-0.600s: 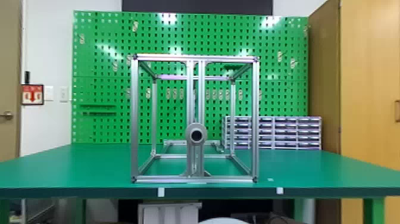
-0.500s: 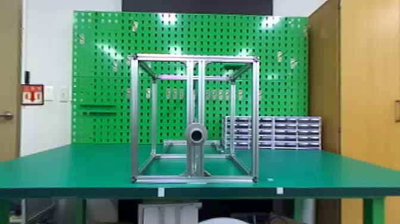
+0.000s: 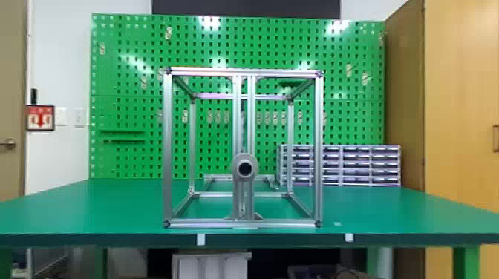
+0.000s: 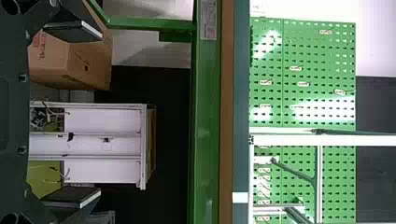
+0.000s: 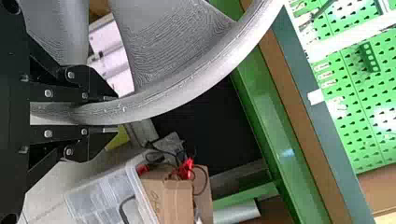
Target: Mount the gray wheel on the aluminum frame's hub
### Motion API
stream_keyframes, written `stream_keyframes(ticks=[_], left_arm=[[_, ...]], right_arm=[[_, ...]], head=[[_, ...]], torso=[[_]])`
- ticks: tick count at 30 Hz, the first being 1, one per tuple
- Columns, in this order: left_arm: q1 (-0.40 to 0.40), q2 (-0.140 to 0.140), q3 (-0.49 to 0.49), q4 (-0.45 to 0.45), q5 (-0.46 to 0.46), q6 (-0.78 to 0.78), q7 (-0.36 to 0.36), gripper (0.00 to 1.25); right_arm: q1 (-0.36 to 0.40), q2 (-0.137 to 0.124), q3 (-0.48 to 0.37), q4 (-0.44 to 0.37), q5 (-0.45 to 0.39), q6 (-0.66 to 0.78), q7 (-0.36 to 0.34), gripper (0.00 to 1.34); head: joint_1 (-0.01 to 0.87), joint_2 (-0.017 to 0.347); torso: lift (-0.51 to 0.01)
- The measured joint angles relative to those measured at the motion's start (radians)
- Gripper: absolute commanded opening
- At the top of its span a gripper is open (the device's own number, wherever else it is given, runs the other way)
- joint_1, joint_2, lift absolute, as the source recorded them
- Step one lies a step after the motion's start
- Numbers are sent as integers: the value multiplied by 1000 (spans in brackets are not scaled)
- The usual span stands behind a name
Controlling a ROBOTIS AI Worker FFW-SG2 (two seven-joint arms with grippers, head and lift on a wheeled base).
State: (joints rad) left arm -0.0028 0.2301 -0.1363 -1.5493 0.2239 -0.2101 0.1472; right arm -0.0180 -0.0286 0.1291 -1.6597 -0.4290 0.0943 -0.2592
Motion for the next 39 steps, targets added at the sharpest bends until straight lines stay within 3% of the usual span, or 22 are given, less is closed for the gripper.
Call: stream_keyframes(ticks=[6, 20, 30, 39], left_arm=[[3, 0, 14, 0, -4, 0, 0, 1128], [4, 0, 20, -2, -6, 0, 0, 1128], [6, 0, 21, -3, -6, 0, 0, 1128], [9, 0, 19, -3, -7, 0, 0, 1128]], right_arm=[[0, -5, -2, 26, 43, -31, 0, 163], [-1, -7, 4, 27, 49, -26, -2, 163], [-19, 2, -11, -121, 104, 231, -38, 163], [-75, -1, 8, -313, 131, 532, -97, 163]], head=[[-5, 6], [-5, 6], [-5, 6], [-5, 6]], torso=[[-499], [-499], [-499], [-499]])
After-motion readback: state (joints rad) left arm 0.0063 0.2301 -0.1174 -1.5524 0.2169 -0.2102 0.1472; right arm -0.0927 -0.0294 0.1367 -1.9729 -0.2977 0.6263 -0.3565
